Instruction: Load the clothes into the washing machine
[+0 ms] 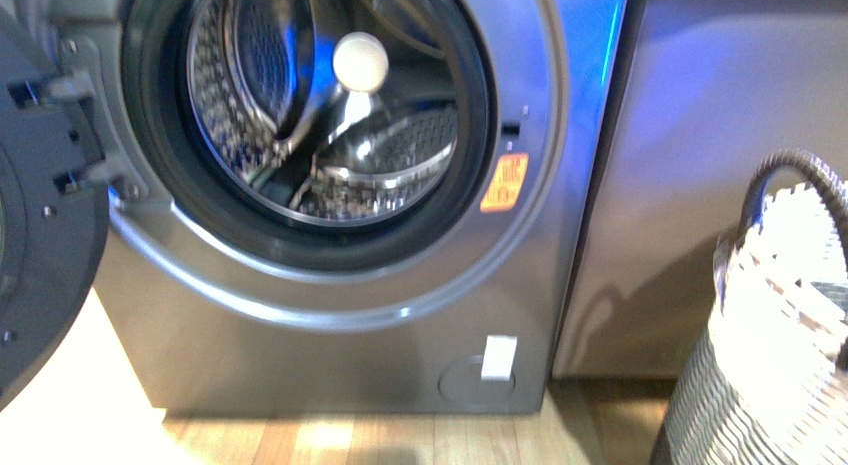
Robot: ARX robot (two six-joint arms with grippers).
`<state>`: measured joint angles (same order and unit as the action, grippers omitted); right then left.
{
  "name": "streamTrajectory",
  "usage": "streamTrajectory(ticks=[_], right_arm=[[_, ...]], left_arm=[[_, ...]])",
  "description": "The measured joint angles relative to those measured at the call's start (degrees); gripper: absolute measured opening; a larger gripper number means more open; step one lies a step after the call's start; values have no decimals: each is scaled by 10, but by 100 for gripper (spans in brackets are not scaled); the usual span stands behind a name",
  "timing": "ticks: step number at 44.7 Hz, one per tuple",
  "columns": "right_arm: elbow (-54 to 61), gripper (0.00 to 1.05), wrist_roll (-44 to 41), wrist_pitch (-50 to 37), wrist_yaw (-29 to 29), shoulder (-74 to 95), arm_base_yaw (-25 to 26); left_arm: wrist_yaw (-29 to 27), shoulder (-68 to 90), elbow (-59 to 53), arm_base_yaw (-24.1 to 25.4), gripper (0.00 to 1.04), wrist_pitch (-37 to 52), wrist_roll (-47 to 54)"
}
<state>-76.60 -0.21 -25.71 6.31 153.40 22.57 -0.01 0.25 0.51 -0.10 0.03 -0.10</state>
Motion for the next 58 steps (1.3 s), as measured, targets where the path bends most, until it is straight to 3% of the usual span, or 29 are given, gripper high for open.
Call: streamTrajectory(ticks=[16, 42, 58], right_arm=[[-96, 97, -2, 16, 1, 136, 14], [-117, 96, -4, -24, -9, 195, 28], [-90, 44, -15, -52, -17, 193, 26]], left_arm=[[0, 0, 0, 0, 98, 0, 0], [0, 0, 0, 0, 98, 0, 0], [0, 0, 0, 0, 98, 0, 0]])
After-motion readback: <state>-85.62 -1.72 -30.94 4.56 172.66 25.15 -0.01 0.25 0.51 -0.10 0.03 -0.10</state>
